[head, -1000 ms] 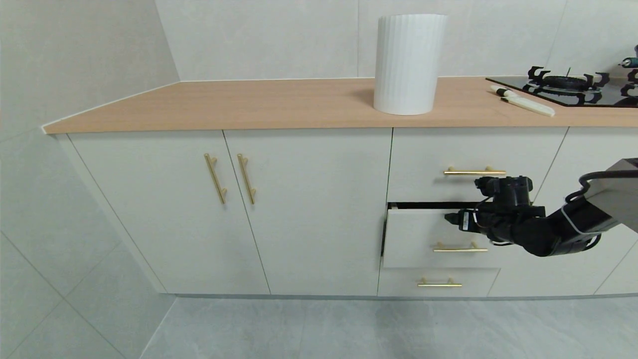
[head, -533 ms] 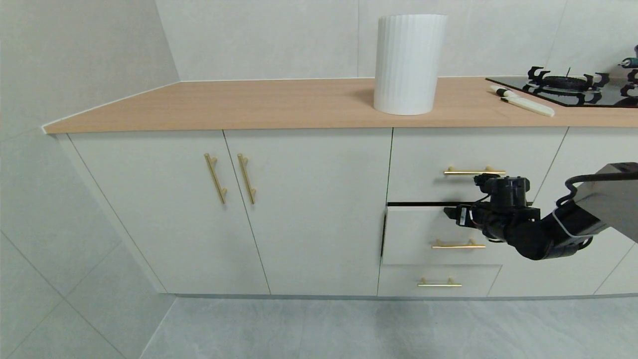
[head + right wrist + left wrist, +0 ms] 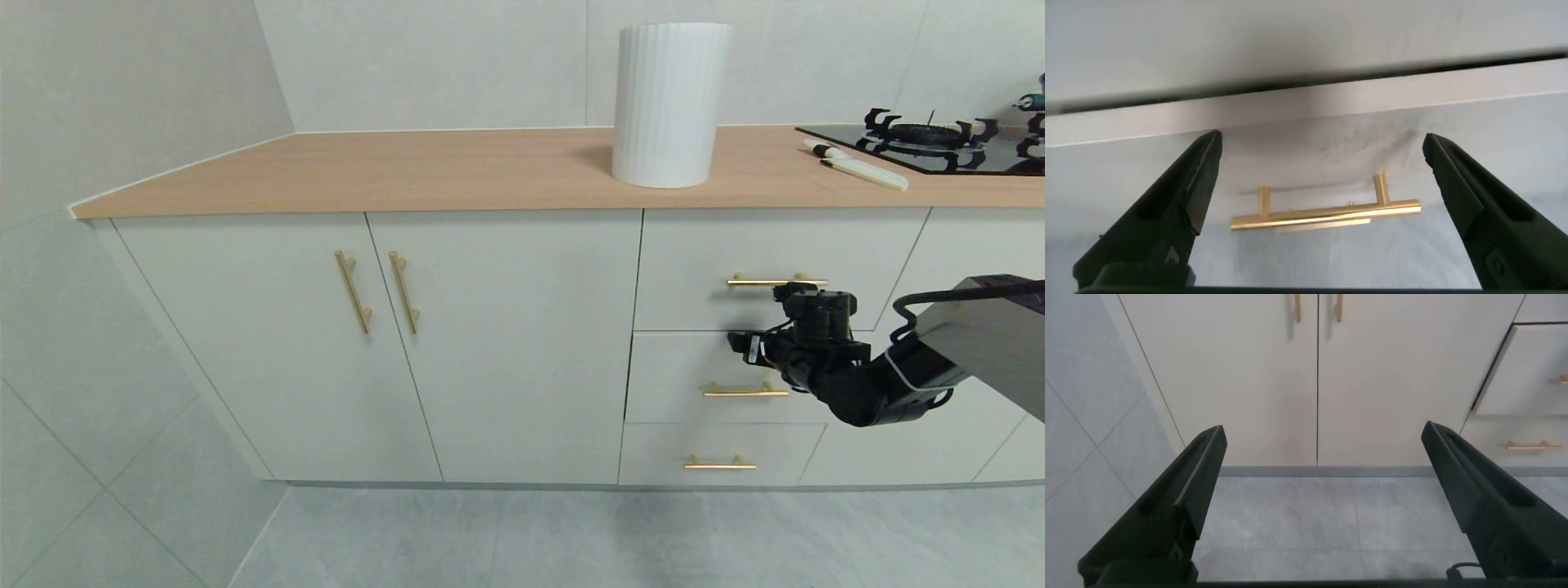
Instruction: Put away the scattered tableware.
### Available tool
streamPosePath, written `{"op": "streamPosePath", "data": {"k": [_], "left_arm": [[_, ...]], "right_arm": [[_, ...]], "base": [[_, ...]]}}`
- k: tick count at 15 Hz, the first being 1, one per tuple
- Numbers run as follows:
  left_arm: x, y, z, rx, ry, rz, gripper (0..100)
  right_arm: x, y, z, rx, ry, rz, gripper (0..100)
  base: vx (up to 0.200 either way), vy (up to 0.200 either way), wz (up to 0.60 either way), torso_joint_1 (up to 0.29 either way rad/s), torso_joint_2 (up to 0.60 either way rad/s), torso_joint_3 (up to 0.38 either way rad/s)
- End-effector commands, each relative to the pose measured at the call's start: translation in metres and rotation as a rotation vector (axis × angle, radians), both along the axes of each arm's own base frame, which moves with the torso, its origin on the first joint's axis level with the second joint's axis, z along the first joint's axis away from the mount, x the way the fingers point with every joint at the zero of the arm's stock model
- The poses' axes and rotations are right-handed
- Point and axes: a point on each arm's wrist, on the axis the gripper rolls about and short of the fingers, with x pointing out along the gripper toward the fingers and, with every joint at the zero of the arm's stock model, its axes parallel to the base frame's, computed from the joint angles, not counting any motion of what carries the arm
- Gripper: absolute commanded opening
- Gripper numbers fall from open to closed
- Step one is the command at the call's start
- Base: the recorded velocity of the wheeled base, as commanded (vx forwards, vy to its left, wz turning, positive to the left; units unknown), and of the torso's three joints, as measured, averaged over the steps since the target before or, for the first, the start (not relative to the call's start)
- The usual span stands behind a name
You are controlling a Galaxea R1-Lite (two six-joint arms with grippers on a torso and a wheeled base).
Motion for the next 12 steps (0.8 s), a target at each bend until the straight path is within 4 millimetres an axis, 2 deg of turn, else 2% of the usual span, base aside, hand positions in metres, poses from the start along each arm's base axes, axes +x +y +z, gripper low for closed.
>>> {"op": "streamPosePath", "data": {"k": [1, 12], "left_arm": [[0.0000, 0.0000, 0.0000, 0.000, 0.000, -0.001, 100], [0.0000, 0.0000, 0.0000, 0.000, 0.000, 0.001, 100]], "right_arm": [[0.0038, 0.0009, -0.0095, -0.003, 0.007, -0.003, 100], [0.0081, 0.0014, -0.0055, 0.004, -0.049, -0.007, 100]], "base": [[0.000, 0.000, 0.00, 0.000, 0.00, 0.000], [0.000, 0.000, 0.00, 0.000, 0.00, 0.000]]}}
